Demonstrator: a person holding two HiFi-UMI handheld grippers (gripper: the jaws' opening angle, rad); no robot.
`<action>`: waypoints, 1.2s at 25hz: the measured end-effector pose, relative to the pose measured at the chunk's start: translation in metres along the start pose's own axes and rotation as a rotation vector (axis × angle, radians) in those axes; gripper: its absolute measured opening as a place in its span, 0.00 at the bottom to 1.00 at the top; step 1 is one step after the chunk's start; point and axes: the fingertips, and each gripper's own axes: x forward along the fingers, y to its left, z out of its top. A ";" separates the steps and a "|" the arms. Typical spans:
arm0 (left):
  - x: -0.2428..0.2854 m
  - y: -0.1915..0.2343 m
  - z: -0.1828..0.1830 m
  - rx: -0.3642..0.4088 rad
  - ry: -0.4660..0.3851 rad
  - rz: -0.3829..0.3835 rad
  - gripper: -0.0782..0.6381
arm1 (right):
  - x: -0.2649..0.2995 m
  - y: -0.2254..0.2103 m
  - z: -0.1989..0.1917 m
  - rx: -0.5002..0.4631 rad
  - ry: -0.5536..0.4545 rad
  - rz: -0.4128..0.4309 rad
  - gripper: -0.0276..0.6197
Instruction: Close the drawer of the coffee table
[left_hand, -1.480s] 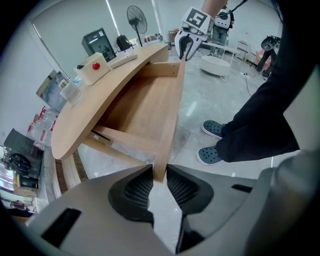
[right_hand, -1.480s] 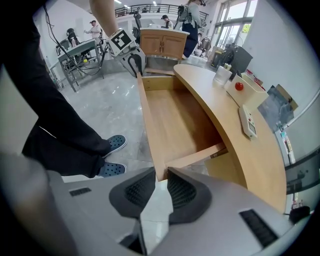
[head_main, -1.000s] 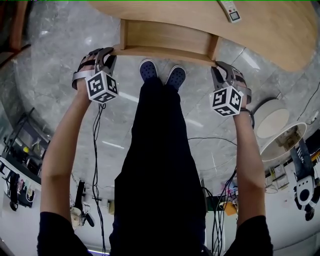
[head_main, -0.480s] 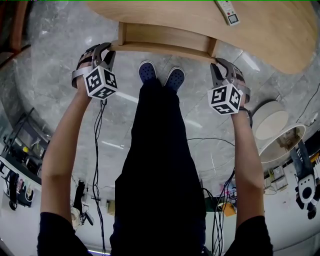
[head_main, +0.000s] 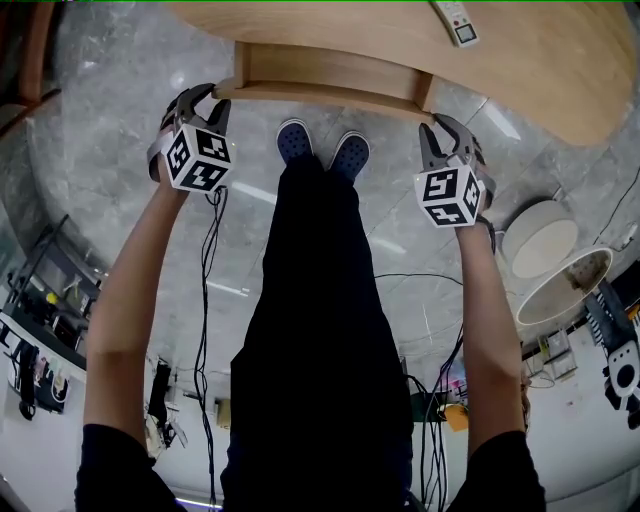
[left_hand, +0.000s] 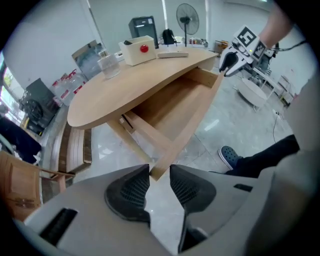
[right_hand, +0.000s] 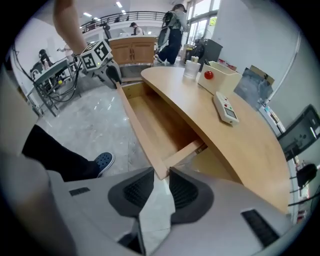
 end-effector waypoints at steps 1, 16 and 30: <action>0.000 0.001 -0.001 -0.037 0.001 0.001 0.29 | 0.000 -0.001 0.000 0.031 0.000 -0.005 0.20; 0.001 0.005 -0.009 -0.584 0.015 0.004 0.31 | 0.003 -0.005 -0.008 0.544 -0.016 -0.017 0.22; 0.012 0.032 0.012 -0.645 -0.022 0.039 0.31 | 0.015 -0.035 0.004 0.695 -0.055 -0.052 0.21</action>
